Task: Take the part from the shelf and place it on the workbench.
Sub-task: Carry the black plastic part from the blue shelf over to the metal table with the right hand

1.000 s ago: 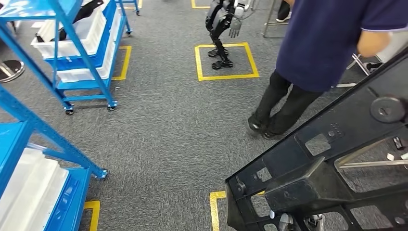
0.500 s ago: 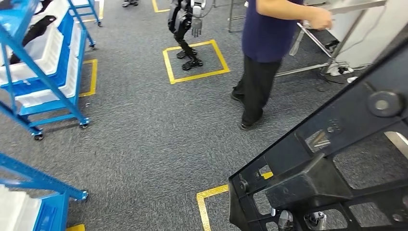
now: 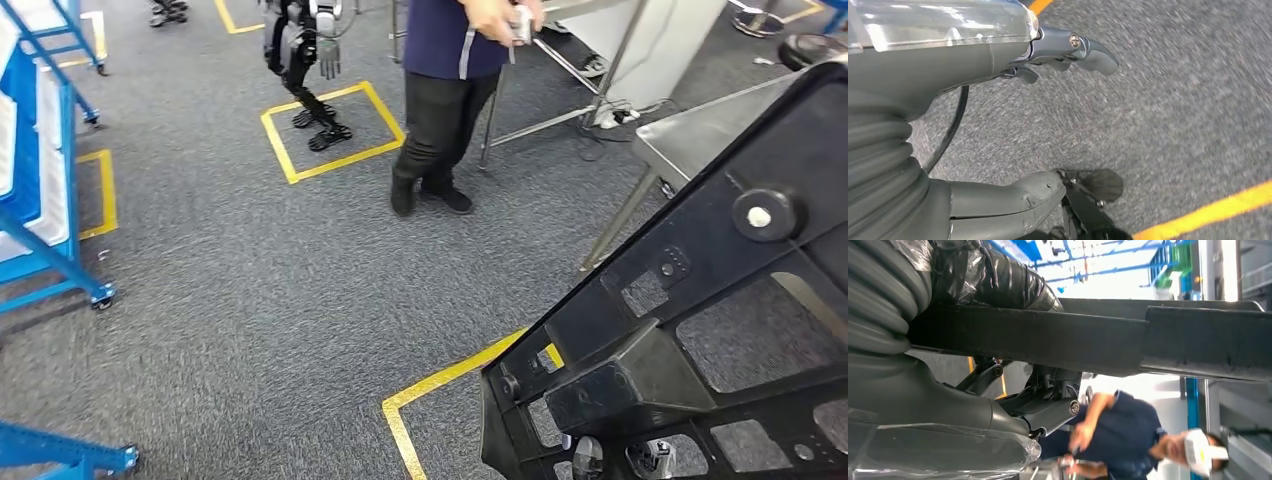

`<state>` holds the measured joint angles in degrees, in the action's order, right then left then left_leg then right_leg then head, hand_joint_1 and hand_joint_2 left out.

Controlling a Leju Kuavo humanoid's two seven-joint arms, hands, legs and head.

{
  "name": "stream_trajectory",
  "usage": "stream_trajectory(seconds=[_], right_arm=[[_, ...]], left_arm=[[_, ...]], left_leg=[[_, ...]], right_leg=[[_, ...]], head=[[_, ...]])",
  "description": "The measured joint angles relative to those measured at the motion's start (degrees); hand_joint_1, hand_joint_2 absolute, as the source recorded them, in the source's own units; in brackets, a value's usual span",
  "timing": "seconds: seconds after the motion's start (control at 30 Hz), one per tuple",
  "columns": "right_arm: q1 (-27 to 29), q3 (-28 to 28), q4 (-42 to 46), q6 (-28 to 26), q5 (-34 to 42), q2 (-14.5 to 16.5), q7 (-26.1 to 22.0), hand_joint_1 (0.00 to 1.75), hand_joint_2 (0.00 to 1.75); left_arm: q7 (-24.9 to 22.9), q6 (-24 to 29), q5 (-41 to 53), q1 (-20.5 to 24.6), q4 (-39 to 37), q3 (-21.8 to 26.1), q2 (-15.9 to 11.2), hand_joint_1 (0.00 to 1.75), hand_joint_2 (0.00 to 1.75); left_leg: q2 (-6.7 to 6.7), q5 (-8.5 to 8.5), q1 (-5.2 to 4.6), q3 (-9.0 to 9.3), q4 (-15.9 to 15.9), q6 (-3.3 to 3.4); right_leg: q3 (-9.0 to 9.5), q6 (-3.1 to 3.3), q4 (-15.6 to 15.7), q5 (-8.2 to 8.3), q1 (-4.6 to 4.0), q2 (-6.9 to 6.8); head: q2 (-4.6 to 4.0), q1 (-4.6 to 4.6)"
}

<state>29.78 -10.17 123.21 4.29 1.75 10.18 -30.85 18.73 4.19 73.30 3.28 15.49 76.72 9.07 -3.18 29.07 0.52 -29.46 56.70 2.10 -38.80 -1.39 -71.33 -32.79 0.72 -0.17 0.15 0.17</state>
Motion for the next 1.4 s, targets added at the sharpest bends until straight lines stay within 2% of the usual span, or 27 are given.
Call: stream_trajectory(seconds=[0.07, 0.1, 0.13, 0.17, 0.23, 0.3, 0.37, 0.4, 0.43, 0.47, 0.5, 0.57, 0.6, 0.67, 0.73, 0.8, 0.87, 0.93, 0.97, 1.0, 1.03, 1.1, 1.17, 1.23, 1.3, 1.33, 1.4], right_arm=[[-0.06, -0.02, -0.01, -0.16, -0.01, -0.07, 0.03, 1.75, 1.75], [-0.11, -0.05, 0.0, -0.26, -0.05, -0.1, 0.06, 1.75, 1.75], [-0.16, -0.11, 0.01, -0.43, -0.11, -0.15, 0.1, 1.75, 1.75], [-0.19, -0.18, 0.01, -0.7, -0.22, -0.2, 0.17, 1.75, 1.75], [-0.13, -0.3, 0.05, -1.29, -0.54, -0.27, 0.29, 1.75, 1.75], [-0.2, -0.51, 0.13, -1.62, -0.82, -0.31, 0.42, 1.75, 1.75], [-0.38, -0.78, 0.17, -1.86, -0.91, -0.36, 0.51, 1.75, 1.75], [-0.44, -0.87, 0.17, -1.99, -0.92, -0.39, 0.56, 1.75, 1.75], [-0.44, -0.91, 0.17, -2.12, -0.92, -0.43, 0.57, 1.75, 1.75], [-0.43, -0.95, 0.17, -2.19, -0.92, -0.48, 0.58, 1.75, 1.75], [-0.43, -1.0, 0.17, -2.23, -0.92, -0.51, 0.6, 1.75, 1.75], [-0.46, -1.13, 0.17, -2.25, -0.92, -0.58, 0.6, 1.75, 1.75], [-0.5, -1.17, 0.17, -2.25, -0.92, -0.62, 0.61, 1.75, 1.75], [-0.51, -1.21, 0.17, -2.26, -0.92, -0.69, 0.61, 1.75, 1.75], [-0.43, -1.23, 0.19, -2.26, -0.92, -0.75, 0.62, 1.75, 1.75], [-0.41, -1.24, 0.27, -2.28, -0.94, -0.81, 0.62, 1.75, 1.75], [-0.53, -1.25, 0.35, -2.31, -1.01, -0.93, 0.62, 1.75, 1.75], [-0.57, -1.26, 0.34, -2.35, -1.05, -1.08, 0.64, 1.75, 1.75], [-0.55, -1.26, 0.33, -2.38, -1.05, -1.15, 0.66, 1.75, 1.75], [-0.54, -1.26, 0.33, -2.39, -1.05, -1.21, 0.68, 1.75, 1.75], [-0.54, -1.26, 0.33, -2.41, -1.05, -1.25, 0.69, 1.75, 1.75], [-0.59, -1.26, 0.33, -2.39, -1.05, -1.28, 0.69, 1.75, 1.75], [-0.62, -1.26, 0.36, -2.4, -1.04, -1.32, 0.68, 1.75, 1.75], [-0.56, -1.26, 0.4, -2.44, -1.01, -1.34, 0.68, 1.75, 1.75], [-0.56, -1.28, 0.51, -2.51, -0.98, -1.35, 0.7, 1.75, 1.75], [-0.63, -1.33, 0.56, -2.54, -0.97, -1.35, 0.73, 1.75, 1.75], [-0.74, -1.4, 0.59, -2.56, -0.95, -1.35, 0.8, 1.75, 1.75]], left_arm=[[0.0, -0.03, 0.08, 0.11, 0.01, 0.0, 0.04, 0.0, 1.75], [0.0, -0.06, 0.11, 0.13, 0.01, 0.0, 0.07, 0.0, 1.75], [0.0, -0.1, 0.18, 0.16, 0.01, 0.0, 0.08, 0.0, 1.75], [-0.01, -0.14, 0.26, 0.22, 0.01, 0.0, 0.09, 0.0, 1.75], [-0.02, -0.23, 0.43, 0.38, 0.01, 0.0, 0.11, 0.0, 1.75], [-0.04, -0.26, 0.47, 0.43, 0.02, 0.0, 0.11, 0.0, 1.75], [-0.05, -0.26, 0.47, 0.3, 0.04, 0.0, 0.11, 0.0, 1.75], [-0.07, -0.26, 0.47, 0.2, 0.04, 0.0, 0.12, 0.0, 1.75], [-0.08, -0.26, 0.47, 0.1, 0.04, 0.0, 0.13, 0.0, 1.75], [-0.09, -0.26, 0.47, 0.04, 0.04, 0.0, 0.14, 0.0, 1.75], [-0.1, -0.26, 0.47, 0.01, 0.04, 0.0, 0.15, 0.0, 1.75], [-0.11, -0.26, 0.47, 0.03, 0.05, 0.0, 0.1, 0.0, 1.75], [-0.11, -0.26, 0.47, 0.03, 0.05, 0.01, 0.07, 0.0, 1.75], [-0.11, -0.26, 0.47, 0.07, 0.06, 0.01, 0.02, 0.0, 1.75], [-0.13, -0.26, 0.48, 0.19, 0.07, 0.01, 0.05, 0.0, 1.75], [-0.1, -0.26, 0.48, 0.25, 0.09, 0.02, 0.12, 0.0, 1.75], [-0.07, -0.26, 0.49, 0.12, 0.11, 0.02, 0.15, 0.0, 1.75], [-0.08, -0.26, 0.51, -0.02, 0.11, 0.02, 0.15, 0.0, 1.75], [-0.08, -0.26, 0.51, -0.02, 0.11, 0.02, 0.16, 0.0, 1.75], [-0.09, -0.26, 0.51, 0.02, 0.11, 0.02, 0.17, 0.0, 1.75], [-0.09, -0.26, 0.51, 0.07, 0.11, 0.02, 0.19, 0.0, 1.75], [-0.09, -0.27, 0.52, 0.12, 0.13, 0.02, 0.25, 0.0, 1.75], [-0.09, -0.3, 0.54, 0.2, 0.14, 0.01, 0.3, 0.0, 1.75], [-0.1, -0.33, 0.59, 0.36, 0.14, 0.02, 0.34, 0.0, 1.75], [-0.12, -0.34, 0.63, 0.46, 0.15, 0.02, 0.36, 0.0, 1.75], [-0.13, -0.34, 0.66, 0.44, 0.15, 0.01, 0.35, 0.0, 1.75], [-0.17, -0.35, 0.67, 0.3, 0.16, 0.0, 0.35, 0.0, 1.75]], left_leg=[[-1.19, 0.32, -0.12, 0.45, 0.01, -0.39], [-1.65, 0.48, -0.2, 0.66, 0.03, -0.65], [-2.11, 0.62, -0.29, 0.84, 0.05, -0.91], [-2.59, 0.71, -0.36, 0.98, 0.02, -1.18], [-2.98, 1.05, -0.26, 1.26, 0.15, -1.78], [-0.65, 3.03, -0.06, 0.29, 2.73, -2.37], [2.15, 6.88, 0.09, -3.03, 9.93, -2.7], [2.61, 8.41, 0.11, -4.94, 13.86, -2.8], [2.77, 8.94, 0.12, -6.32, 16.5, -2.84], [2.83, 8.21, 0.12, -6.74, 16.95, -2.81], [3.0, 6.41, 0.13, -6.15, 15.14, -2.72], [4.91, 2.04, 0.17, -3.12, 7.51, -2.35], [6.05, 0.79, 0.19, -1.81, 4.2, -2.14], [7.24, 0.45, 0.1, -0.77, 1.46, -1.76], [6.1, 0.18, 0.19, -0.59, 1.0, -1.22], [4.68, -0.26, 0.44, -0.39, 0.38, -0.41], [3.12, -0.35, 0.44, -0.36, 0.12, 0.12], [1.44, -0.21, 0.35, -0.4, 0.16, 0.22], [0.63, -0.12, 0.33, -0.36, 0.17, 0.15], [-0.1, -0.02, 0.33, -0.24, 0.18, 0.04], [-0.79, 0.14, 0.34, -0.02, 0.19, -0.12], [-1.92, 0.54, 0.17, 0.49, 0.27, -0.59], [-2.83, 0.86, -0.07, 0.83, 0.33, -1.15], [-3.77, 1.11, -0.09, 1.08, 0.3, -1.74], [-2.25, 2.5, 0.11, 0.73, 1.77, -2.29], [-0.65, 4.04, 0.22, -0.24, 4.1, -2.5], [2.12, 7.77, 0.29, -3.79, 11.77, -2.71]], right_leg=[[4.73, 0.33, 8.35, 3.36, -0.22, -2.26], [6.35, 0.62, 11.32, 4.19, -0.45, -3.2], [7.06, 0.9, 12.78, 4.38, -0.69, -3.8], [7.03, 1.17, 12.96, 4.27, -0.93, -3.61], [6.92, 1.78, 13.28, 4.55, -0.79, -2.32], [7.02, 2.53, 13.72, 4.92, -0.42, -1.16], [6.96, 2.98, 13.82, 5.08, -0.36, 0.03], [6.92, 3.05, 13.78, 5.09, -0.42, 0.75], [6.91, 3.08, 13.72, 5.09, -0.47, 1.52], [6.94, 3.07, 13.63, 5.08, -0.5, 2.33], [6.98, 3.03, 13.5, 5.05, -0.5, 3.15], [6.96, 2.79, 13.1, 4.89, -0.53, 4.69], [6.79, 2.57, 12.83, 4.82, -0.53, 5.42], [6.27, 1.94, 12.53, 4.88, -0.43, 6.67], [5.89, 1.22, 12.56, 5.07, -0.29, 7.4], [4.99, 0.6, 10.78, 3.72, -0.5, 4.97], [2.15, 0.04, 4.67, 0.08, -0.49, 1.54], [-1.1, -0.48, -2.16, -2.69, -0.14, 0.6], [-1.55, -0.67, -3.21, -2.55, 0.02, 0.45], [-0.72, -0.78, -1.79, -1.25, 0.14, 0.21], [1.27, -0.79, 1.79, 0.79, 0.2, -0.37], [5.61, -0.33, 9.88, 3.75, -0.05, -2.92], [7.07, 0.39, 12.97, 4.25, -0.52, -4.13], [6.87, 1.09, 13.01, 4.41, -0.58, -2.75], [6.96, 1.86, 13.42, 4.72, -0.27, -1.49], [7.05, 2.22, 13.62, 4.88, -0.07, -0.87], [6.98, 2.56, 13.61, 4.95, -0.1, 0.48]], head=[[0.0, 0.0], [0.0, 0.0], [0.0, 0.0], [0.0, -0.01], [0.0, -0.01], [0.0, -0.02], [0.0, -0.02], [0.0, -0.02], [0.0, -0.02], [0.0, -0.02], [0.0, -0.02], [0.0, -0.02], [0.0, -0.02], [0.0, -0.03], [0.0, -0.03], [0.0, 0.03], [0.0, 0.08], [0.0, 0.08], [0.0, 0.08], [0.0, 0.08], [0.0, 0.08], [0.0, 0.07], [0.0, 0.07], [0.0, 0.07], [0.0, 0.04], [0.0, 0.02], [0.0, 0.0]])
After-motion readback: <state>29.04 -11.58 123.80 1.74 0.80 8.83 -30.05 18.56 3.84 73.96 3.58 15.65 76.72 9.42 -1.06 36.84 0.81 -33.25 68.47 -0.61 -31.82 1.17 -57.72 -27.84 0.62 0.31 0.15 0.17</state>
